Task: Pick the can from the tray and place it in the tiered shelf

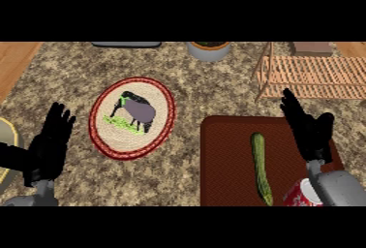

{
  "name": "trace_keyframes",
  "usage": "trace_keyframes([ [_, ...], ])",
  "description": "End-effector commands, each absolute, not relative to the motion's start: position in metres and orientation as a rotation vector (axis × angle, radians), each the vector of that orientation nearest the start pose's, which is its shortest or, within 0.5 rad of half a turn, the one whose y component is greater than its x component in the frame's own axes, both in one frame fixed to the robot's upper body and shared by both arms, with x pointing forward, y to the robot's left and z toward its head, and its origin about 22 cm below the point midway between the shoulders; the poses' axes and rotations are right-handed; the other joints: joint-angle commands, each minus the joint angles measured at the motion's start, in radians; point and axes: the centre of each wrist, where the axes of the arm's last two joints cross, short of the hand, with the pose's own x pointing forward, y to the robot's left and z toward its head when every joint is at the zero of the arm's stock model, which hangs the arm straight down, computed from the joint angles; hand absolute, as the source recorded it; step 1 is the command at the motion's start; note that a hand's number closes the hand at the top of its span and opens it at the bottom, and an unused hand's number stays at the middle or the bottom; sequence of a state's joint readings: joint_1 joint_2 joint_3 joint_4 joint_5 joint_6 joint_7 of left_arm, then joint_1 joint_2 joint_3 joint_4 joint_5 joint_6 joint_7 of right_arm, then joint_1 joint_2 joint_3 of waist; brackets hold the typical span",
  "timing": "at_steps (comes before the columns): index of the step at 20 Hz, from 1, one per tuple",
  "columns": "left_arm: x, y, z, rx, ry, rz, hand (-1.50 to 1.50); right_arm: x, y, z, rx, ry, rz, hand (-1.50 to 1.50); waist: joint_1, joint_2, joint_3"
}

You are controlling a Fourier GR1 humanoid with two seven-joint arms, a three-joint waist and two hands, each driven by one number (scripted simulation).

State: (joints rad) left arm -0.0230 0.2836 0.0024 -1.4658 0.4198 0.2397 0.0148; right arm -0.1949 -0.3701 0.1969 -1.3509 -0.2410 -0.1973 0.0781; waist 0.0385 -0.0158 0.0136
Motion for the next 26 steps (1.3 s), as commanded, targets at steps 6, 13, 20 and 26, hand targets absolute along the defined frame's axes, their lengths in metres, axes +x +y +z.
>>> trace_keyframes([
  [6,0.26,0.308,0.051,0.319,-1.65,0.055,0.0,0.303,-0.25,0.09,0.2,-1.459,0.331,1.5,-0.038,0.009,-0.013],
  [13,0.244,0.276,0.049,0.275,-1.618,0.075,0.0,0.267,-0.33,0.098,0.19,-1.482,0.076,-1.5,-0.047,0.009,-0.013],
  [20,0.257,0.279,0.057,0.258,-1.612,0.029,0.0,0.265,-0.328,0.184,0.112,-1.34,0.663,-1.5,-0.047,0.01,-0.016],
  [26,0.253,0.278,0.054,0.244,-1.603,0.019,0.0,0.255,-0.307,0.246,-0.108,-1.194,1.016,-1.5,-0.021,0.014,-0.018],
])
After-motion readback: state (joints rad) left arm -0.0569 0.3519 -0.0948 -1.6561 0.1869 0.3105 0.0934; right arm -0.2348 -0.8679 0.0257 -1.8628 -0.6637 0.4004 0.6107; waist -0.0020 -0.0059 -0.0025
